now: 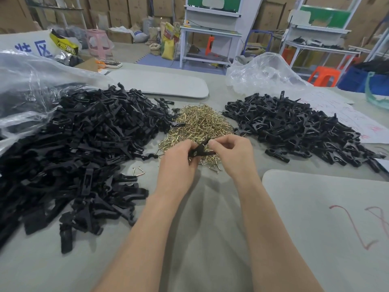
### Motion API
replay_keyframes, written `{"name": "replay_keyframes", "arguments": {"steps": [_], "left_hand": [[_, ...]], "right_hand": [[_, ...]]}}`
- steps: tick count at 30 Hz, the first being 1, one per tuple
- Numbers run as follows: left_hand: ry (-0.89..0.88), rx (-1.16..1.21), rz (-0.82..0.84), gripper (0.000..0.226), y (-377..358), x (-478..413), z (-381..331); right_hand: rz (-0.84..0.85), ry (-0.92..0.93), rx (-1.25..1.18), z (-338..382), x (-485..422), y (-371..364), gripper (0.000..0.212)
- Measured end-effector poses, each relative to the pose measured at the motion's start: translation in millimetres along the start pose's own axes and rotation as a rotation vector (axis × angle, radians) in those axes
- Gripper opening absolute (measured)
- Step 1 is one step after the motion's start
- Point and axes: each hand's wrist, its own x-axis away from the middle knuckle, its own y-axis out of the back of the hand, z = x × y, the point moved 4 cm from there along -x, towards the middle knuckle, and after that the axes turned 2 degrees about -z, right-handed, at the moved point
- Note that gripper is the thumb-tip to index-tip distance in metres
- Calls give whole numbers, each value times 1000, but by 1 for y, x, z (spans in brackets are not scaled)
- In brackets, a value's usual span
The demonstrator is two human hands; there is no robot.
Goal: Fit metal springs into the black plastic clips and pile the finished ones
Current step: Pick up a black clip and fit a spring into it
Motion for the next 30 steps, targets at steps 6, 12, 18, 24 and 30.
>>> {"name": "replay_keyframes", "arguments": {"steps": [6, 12, 18, 24, 30], "left_hand": [[12, 2, 4, 13, -1, -1, 2], [-1, 0, 58, 13, -1, -2, 5], [5, 57, 118, 14, 3, -4, 8], [-2, 27, 140, 15, 2, -4, 10], [-14, -8, 107, 17, 1, -4, 8]], "right_hand": [[-1, -7, 1, -2, -1, 4, 20], [52, -67, -12, -6, 0, 2, 20], [128, -170, -128, -8, -1, 3, 18], [76, -144, -144, -8, 0, 2, 21], [32, -125, -139, -6, 2, -1, 20]]}}
